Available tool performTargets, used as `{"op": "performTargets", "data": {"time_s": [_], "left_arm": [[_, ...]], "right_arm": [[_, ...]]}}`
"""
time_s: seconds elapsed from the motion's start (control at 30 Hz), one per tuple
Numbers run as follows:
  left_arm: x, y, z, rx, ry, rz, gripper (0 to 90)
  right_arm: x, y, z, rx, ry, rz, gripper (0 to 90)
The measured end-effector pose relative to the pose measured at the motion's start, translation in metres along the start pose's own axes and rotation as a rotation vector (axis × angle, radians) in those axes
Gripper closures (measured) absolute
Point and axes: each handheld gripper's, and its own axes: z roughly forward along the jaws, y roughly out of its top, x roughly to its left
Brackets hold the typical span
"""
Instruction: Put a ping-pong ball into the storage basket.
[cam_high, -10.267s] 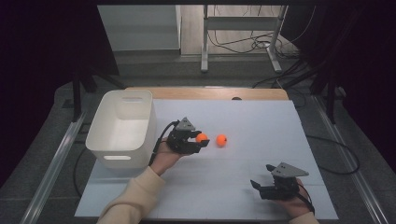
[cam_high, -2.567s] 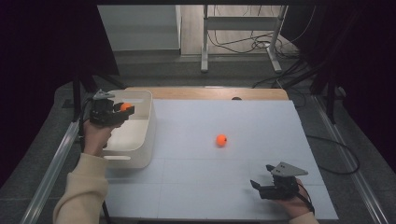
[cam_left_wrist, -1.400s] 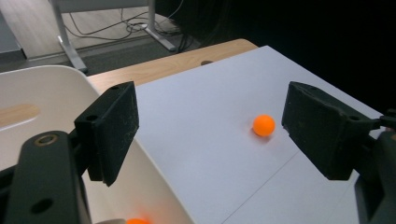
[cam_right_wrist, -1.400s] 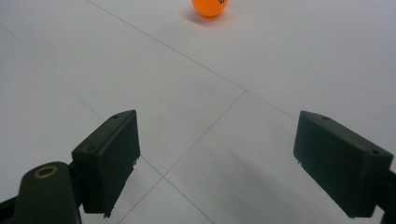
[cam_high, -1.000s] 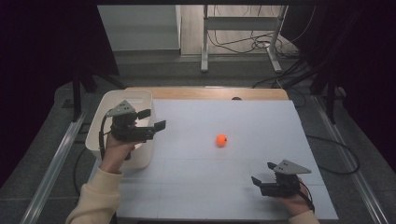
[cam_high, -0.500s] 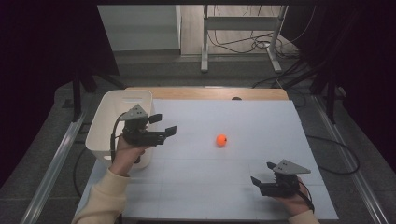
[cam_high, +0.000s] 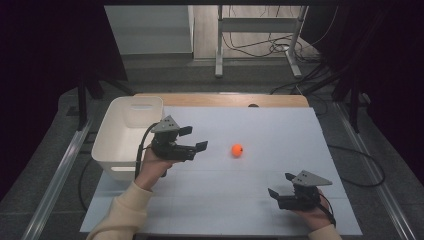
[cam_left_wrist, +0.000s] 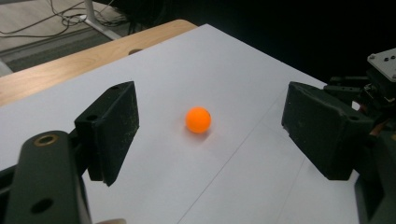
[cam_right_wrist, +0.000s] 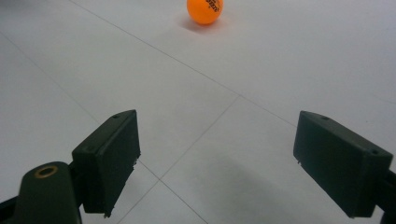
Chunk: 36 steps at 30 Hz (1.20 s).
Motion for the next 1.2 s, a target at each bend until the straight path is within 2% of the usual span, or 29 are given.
{"op": "performTargets", "data": {"time_s": [0.2, 0.7, 0.87, 1.2], "left_arm": [[-0.004, 0.000, 0.007, 0.010, -0.014, 0.007, 19.7], [-0.013, -0.001, 0.036, 0.052, -0.034, 0.025, 19.6], [-0.013, -0.001, 0.042, 0.048, -0.034, 0.017, 19.7], [-0.015, -0.004, 0.063, 0.082, -0.041, 0.021, 19.6]], "right_arm": [[0.001, -0.001, -0.002, -0.002, -0.001, 0.003, 15.3], [-0.002, -0.001, -0.003, -0.025, 0.004, 0.004, 15.4], [0.000, -0.001, -0.003, -0.021, 0.003, -0.002, 15.4], [-0.001, 0.002, 0.001, -0.017, 0.014, -0.010, 15.4]]}}
